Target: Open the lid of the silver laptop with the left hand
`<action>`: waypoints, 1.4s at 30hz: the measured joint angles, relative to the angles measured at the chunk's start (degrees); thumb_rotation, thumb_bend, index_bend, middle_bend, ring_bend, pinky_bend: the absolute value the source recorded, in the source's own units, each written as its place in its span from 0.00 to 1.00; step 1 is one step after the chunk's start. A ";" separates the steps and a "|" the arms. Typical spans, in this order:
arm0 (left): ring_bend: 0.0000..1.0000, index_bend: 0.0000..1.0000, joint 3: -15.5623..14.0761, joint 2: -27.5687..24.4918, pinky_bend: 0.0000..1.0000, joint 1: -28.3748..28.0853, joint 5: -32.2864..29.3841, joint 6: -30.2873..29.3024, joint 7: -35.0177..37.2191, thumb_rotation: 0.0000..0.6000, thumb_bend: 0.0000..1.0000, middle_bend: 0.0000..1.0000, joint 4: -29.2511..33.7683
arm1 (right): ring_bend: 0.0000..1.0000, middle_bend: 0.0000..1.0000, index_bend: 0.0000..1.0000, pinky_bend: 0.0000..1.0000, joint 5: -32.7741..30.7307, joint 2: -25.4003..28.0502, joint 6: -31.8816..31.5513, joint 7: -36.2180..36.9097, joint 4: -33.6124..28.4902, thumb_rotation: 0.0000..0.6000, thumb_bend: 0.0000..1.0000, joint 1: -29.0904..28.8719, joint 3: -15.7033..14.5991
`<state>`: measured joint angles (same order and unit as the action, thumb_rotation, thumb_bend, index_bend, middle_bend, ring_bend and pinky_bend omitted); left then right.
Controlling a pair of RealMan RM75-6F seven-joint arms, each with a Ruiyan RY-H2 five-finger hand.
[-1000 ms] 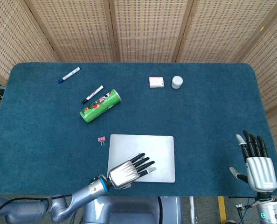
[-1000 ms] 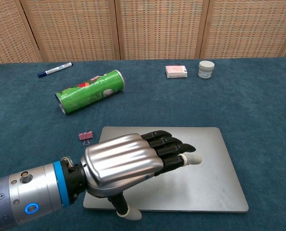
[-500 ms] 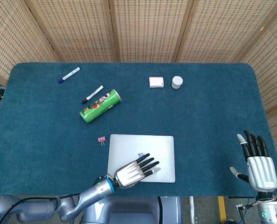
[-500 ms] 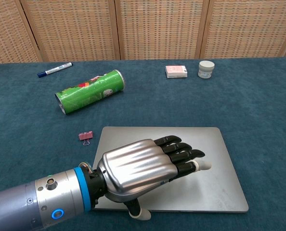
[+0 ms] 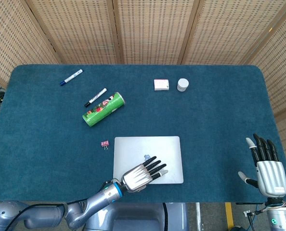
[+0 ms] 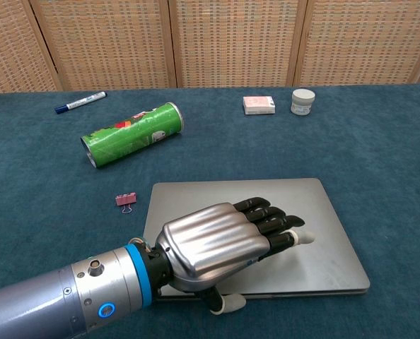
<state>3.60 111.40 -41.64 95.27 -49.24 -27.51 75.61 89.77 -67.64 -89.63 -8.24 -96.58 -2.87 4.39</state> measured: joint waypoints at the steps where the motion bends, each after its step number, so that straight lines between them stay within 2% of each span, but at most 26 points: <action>1: 0.00 0.00 -0.08 -0.01 0.00 -0.06 -0.11 -0.06 0.04 1.00 0.42 0.00 0.05 | 0.00 0.00 0.00 0.00 -0.01 0.03 -0.03 0.05 -0.01 1.00 0.00 0.00 0.01; 13: 0.00 0.00 0.12 -0.56 0.00 -0.68 -0.98 -1.86 -3.27 1.00 0.43 0.00 0.58 | 0.00 0.00 0.00 0.00 0.32 0.05 -0.07 0.03 -0.14 1.00 0.00 0.02 -0.27; 19: 0.00 0.00 1.90 -0.52 0.00 -0.90 -1.79 -3.46 -10.92 1.00 0.43 0.00 0.94 | 0.00 0.00 0.00 0.00 0.54 0.25 1.18 0.14 -0.35 1.00 0.00 -0.25 -0.96; 21: 0.00 0.00 3.01 -0.59 0.00 -1.18 -2.45 -3.84 -14.04 1.00 0.43 0.00 1.76 | 0.00 0.02 0.05 0.00 0.83 0.36 2.16 0.18 -0.34 1.00 0.01 -0.53 -1.45; 22: 0.00 0.00 3.52 -0.65 0.00 -1.35 -2.79 -3.92 -15.27 1.00 0.43 0.00 2.23 | 0.00 0.04 0.09 0.00 1.07 0.42 2.73 0.34 -0.29 1.00 0.04 -0.72 -1.72; 24: 0.00 0.00 4.73 -0.86 0.00 -1.90 -3.67 -4.01 -17.76 1.00 0.43 0.00 3.42 | 0.00 0.08 0.15 0.05 1.73 0.55 4.32 1.05 -0.04 1.00 0.17 -1.34 -2.40; 26: 0.00 0.00 5.71 -1.05 0.00 -2.52 -4.55 -3.97 -19.30 1.00 0.43 0.00 4.34 | 0.01 0.11 0.17 0.09 2.39 0.60 5.95 1.59 0.40 1.00 0.29 -2.04 -3.03; 29: 0.00 0.00 6.76 -1.24 0.00 -3.46 -5.77 -3.78 -20.78 1.00 0.43 0.00 4.93 | 0.03 0.13 0.19 0.10 3.96 0.41 8.94 2.13 1.61 1.00 0.41 -3.53 -4.23; 36: 0.00 0.00 8.15 -1.57 0.00 -4.81 -7.05 -4.12 -21.39 1.00 0.43 0.00 4.10 | 0.09 0.19 0.24 0.17 8.50 -1.97 15.37 3.94 4.62 1.00 0.57 -7.90 -6.82; 42: 0.00 0.00 8.56 -2.36 0.00 -5.54 -8.04 -4.78 -20.67 1.00 0.43 0.00 4.11 | 0.11 0.20 0.25 0.18 9.51 -5.59 20.49 8.86 7.32 1.00 0.62 -11.67 -7.57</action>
<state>12.17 109.04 -47.18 87.23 -54.02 -48.18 79.72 99.28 -73.24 -69.15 0.62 -89.26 -14.54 -3.19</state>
